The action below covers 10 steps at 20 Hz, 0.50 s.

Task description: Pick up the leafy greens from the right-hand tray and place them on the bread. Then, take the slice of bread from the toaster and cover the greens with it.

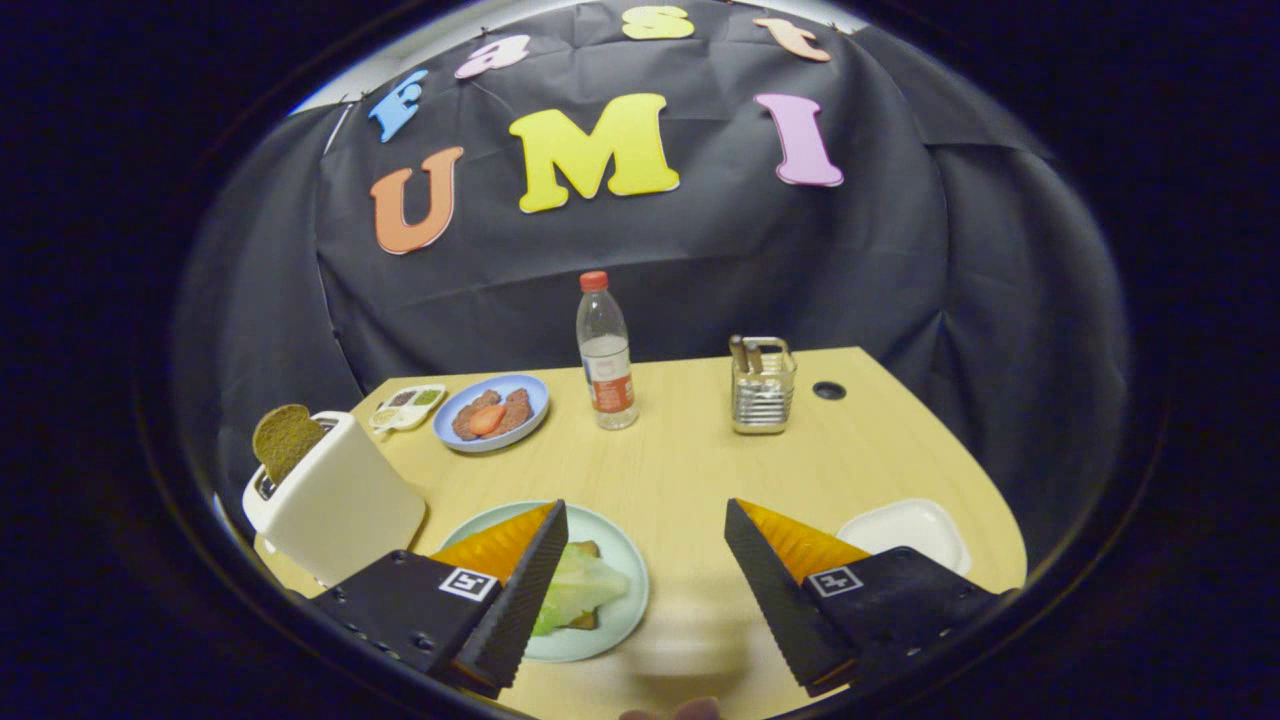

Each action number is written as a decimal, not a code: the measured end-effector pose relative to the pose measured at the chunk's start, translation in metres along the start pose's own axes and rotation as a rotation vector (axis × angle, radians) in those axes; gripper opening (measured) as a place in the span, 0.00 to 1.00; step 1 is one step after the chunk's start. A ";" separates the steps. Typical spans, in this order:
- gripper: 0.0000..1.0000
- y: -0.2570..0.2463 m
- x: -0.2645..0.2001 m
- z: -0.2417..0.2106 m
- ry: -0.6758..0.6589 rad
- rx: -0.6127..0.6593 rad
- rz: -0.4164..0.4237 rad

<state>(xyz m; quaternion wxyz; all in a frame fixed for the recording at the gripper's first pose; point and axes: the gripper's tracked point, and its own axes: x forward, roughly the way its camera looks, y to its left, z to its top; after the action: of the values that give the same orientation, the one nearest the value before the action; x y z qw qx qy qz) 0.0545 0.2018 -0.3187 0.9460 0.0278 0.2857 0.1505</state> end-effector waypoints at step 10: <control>0.96 0.009 -0.092 0.074 -0.179 -0.098 0.056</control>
<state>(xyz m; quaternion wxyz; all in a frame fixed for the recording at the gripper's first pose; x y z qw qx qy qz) 0.0200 0.1848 -0.2071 0.9635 0.0030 0.1914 0.1874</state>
